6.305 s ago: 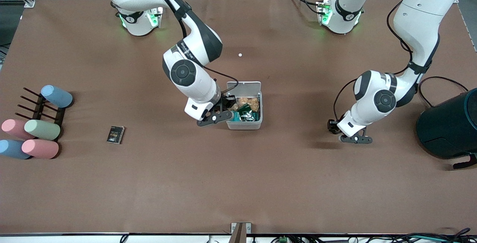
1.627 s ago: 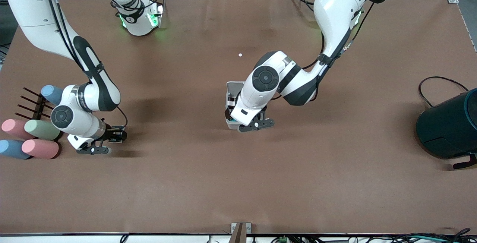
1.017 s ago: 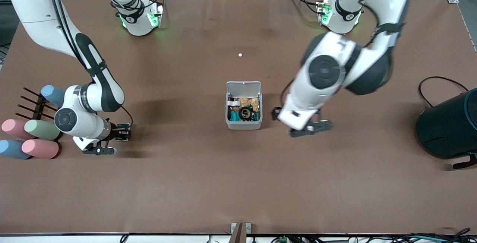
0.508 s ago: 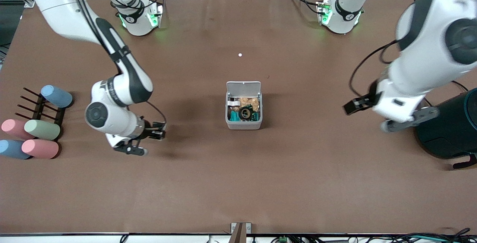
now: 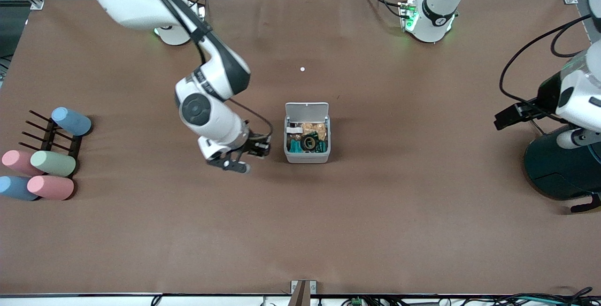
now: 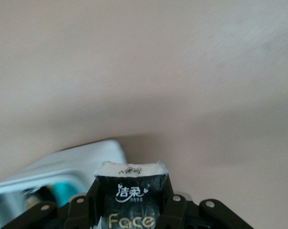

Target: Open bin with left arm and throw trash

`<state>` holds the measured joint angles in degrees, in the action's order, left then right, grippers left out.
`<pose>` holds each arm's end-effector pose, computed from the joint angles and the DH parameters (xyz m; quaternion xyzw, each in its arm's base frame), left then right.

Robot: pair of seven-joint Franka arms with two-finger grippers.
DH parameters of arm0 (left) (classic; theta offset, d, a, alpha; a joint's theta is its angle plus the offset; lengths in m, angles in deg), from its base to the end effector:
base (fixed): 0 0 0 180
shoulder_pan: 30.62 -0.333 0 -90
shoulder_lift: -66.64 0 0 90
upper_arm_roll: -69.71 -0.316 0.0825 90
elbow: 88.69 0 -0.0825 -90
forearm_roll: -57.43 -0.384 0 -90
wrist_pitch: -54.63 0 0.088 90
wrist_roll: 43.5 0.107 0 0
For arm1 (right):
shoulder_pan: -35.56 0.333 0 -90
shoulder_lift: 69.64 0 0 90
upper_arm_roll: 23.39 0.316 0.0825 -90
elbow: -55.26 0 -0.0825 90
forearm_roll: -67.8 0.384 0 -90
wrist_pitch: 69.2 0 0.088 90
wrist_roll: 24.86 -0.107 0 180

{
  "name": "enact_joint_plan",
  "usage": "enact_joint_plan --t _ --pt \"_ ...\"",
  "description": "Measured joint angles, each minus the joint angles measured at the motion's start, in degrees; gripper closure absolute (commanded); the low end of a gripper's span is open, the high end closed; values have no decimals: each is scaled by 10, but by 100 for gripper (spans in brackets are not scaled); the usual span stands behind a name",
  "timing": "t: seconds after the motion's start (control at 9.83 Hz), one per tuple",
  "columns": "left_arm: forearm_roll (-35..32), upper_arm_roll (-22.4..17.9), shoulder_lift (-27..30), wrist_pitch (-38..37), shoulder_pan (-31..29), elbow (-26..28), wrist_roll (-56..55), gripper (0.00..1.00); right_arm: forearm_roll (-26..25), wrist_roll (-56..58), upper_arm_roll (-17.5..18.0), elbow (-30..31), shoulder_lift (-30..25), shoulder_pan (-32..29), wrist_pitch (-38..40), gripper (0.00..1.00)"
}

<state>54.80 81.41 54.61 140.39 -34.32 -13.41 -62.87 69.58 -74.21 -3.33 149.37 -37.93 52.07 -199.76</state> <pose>0.6069 -0.0652 0.6182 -0.9947 -0.1024 0.0107 0.0044 0.5745 0.3877 0.3207 -0.9820 0.1489 0.0277 0.1127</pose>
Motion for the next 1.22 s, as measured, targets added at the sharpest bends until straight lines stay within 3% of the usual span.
enact_joint_plan --t 0.31,0.61,0.92,1.02,1.12,1.22 --pt "14 -33 46 -37 8 18 31 0 0 -58 -1 -30 2 48 1 49" --pt "18 -116 104 -24 94 91 43 0 -4 -80 -6 -37 26 83 -2 47" --pt "18 -136 116 -16 116 114 59 0 -22 -80 -23 -47 37 88 -3 43" --pt "18 -149 125 -6 129 127 60 0 -23 -80 -25 -48 37 88 -3 16" --pt "18 -153 140 7 132 148 68 0 -24 -80 -25 -48 38 88 -3 0" --pt "18 -154 152 16 131 164 79 0 -25 -80 -26 -49 38 88 -3 0"
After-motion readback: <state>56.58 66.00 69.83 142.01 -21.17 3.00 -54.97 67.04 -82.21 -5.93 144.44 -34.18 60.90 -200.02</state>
